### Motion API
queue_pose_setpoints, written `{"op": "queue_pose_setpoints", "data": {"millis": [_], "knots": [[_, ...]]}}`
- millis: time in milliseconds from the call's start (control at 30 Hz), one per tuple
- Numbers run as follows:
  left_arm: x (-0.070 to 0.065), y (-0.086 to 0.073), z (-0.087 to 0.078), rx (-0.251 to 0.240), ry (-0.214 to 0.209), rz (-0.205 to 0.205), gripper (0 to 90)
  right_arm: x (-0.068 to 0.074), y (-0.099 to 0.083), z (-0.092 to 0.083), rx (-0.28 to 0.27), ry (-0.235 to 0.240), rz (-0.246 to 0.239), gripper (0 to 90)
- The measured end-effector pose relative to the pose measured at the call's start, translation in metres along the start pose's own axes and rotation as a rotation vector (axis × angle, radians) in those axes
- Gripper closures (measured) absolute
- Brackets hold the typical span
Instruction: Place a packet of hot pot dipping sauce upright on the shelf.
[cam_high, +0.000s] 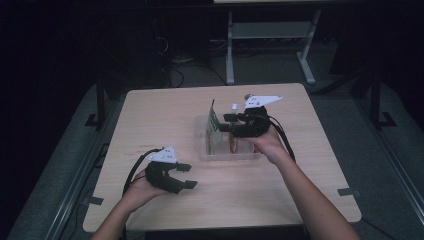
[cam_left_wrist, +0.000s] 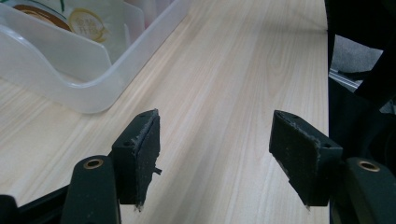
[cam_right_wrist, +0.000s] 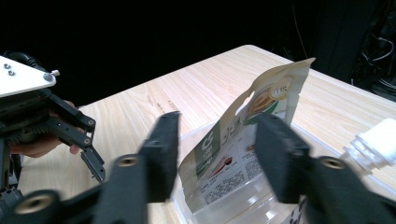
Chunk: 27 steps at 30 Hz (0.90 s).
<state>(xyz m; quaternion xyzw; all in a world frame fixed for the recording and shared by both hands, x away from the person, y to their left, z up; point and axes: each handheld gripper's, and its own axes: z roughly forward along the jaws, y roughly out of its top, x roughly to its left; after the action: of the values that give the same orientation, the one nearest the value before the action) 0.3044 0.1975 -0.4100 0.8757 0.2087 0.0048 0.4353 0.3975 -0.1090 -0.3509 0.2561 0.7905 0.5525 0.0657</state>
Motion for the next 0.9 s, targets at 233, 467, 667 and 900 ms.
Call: {"op": "queue_pose_setpoints", "data": {"millis": [233,467,667,900], "knots": [[0.004,0.002,-0.002,-0.006,0.013,-0.008,33.3,0.007,0.0,-0.01,0.034,0.019,-0.013,30.7],[0.005,0.003,-0.003,-0.004,0.022,0.002,32.7,0.016,-0.007,-0.029,0.065,0.01,-0.045,28.4],[0.005,0.002,-0.006,0.003,0.028,-0.003,32.6,0.023,-0.018,-0.045,0.075,0.003,-0.062,27.1],[0.004,-0.001,-0.009,0.04,0.04,0.002,31.9,0.032,-0.036,-0.056,0.117,0.002,-0.084,25.2]]}}
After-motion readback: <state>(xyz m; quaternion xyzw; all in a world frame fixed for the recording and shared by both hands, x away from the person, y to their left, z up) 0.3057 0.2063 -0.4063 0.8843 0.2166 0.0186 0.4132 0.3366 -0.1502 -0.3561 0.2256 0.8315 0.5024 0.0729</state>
